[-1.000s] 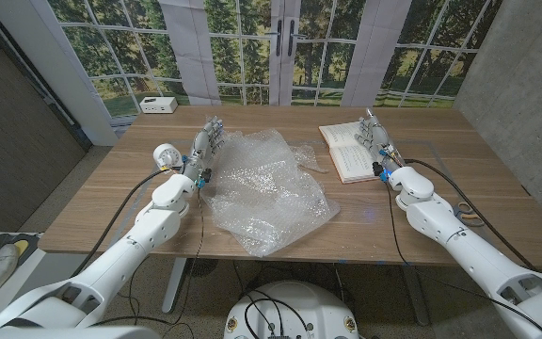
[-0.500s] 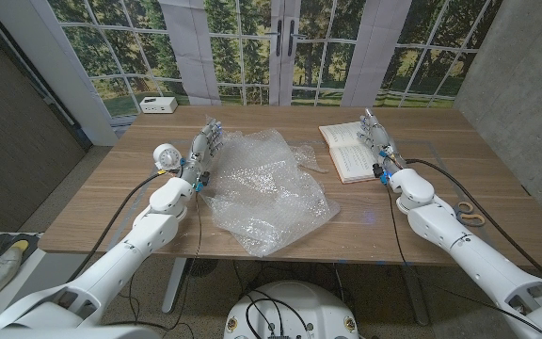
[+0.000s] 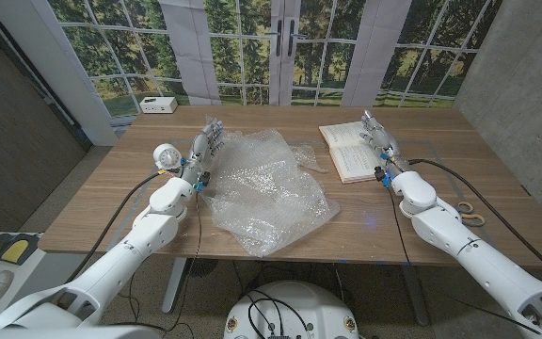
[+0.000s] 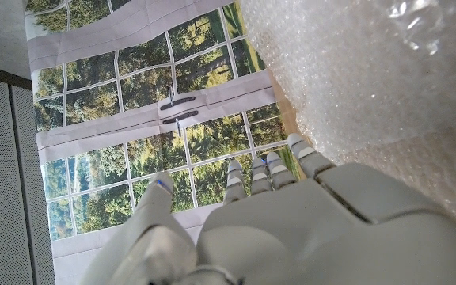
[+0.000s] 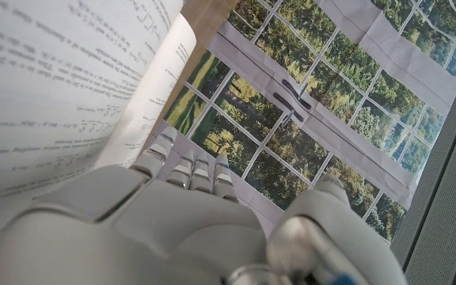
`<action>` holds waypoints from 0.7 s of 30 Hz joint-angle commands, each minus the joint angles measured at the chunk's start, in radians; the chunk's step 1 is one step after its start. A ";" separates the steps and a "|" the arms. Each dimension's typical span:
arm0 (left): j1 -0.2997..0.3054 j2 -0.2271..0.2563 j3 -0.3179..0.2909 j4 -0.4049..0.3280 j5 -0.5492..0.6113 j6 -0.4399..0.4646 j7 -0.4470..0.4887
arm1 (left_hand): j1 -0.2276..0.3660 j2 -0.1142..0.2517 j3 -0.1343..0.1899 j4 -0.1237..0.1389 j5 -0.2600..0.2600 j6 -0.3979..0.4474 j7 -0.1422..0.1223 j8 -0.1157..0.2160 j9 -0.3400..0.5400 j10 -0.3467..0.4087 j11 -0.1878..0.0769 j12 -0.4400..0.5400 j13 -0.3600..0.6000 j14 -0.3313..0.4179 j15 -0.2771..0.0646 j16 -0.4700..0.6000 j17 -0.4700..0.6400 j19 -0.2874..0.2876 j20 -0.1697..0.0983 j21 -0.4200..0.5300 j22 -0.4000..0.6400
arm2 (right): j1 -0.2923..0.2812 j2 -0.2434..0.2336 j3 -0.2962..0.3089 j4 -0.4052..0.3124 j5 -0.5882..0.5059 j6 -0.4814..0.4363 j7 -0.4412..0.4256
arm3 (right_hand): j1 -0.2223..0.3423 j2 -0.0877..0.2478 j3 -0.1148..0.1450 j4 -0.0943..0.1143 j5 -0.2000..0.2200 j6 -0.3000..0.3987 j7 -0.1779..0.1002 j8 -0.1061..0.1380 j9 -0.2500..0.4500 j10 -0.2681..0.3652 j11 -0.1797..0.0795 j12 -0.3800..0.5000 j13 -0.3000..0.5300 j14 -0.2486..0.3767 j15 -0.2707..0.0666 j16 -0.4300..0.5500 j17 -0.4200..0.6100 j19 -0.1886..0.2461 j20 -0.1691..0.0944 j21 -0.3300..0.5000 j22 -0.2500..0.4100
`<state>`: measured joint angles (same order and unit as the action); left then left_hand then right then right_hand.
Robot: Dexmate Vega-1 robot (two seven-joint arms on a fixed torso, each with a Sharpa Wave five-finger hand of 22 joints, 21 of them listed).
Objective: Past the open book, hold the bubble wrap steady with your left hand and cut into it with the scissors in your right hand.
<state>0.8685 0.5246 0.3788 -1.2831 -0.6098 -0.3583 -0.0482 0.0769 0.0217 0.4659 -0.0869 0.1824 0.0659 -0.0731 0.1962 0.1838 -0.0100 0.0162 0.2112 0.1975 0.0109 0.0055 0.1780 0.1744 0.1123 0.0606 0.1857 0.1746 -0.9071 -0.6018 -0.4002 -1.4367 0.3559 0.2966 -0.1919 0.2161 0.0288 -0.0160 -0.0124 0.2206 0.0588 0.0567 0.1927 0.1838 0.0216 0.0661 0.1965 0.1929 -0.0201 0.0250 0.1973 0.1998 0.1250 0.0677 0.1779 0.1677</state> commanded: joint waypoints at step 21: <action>0.005 0.001 0.019 0.000 0.054 -0.058 0.001 | 0.009 0.000 0.002 -0.008 0.000 0.000 0.001 -0.004 0.003 0.007 0.010 0.004 0.003 -0.006 0.004 0.005 0.006 0.009 -0.010 0.008 0.001 | -0.045 -0.154 -0.009 -0.159 -0.333 -0.116 -0.137 | 0.023 0.005 0.004 -0.015 -0.004 0.013 -0.005 0.007 0.003 0.013 -0.004 0.009 0.002 -0.021 -0.007 0.001 -0.001 -0.003 0.001 0.008 0.002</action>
<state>0.8785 0.5233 0.3887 -1.2915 -0.5746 -0.3939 -0.0352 0.0769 0.0217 0.4659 -0.0869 0.1824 0.0659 -0.0731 0.1962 0.1838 -0.0064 0.0197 0.2112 0.1975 0.0109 0.0055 0.1780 0.1744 0.1231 0.0498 0.1925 0.1721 -0.9476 -0.7144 -0.3971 -1.5433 0.1246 0.2306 -0.2997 0.2344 0.0285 -0.0159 -0.0206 0.2206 0.0627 0.0530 0.1927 0.1837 0.0254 0.0623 0.2003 0.1929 -0.0398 0.0230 0.1973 0.2000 0.1251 0.0679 0.1818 0.1678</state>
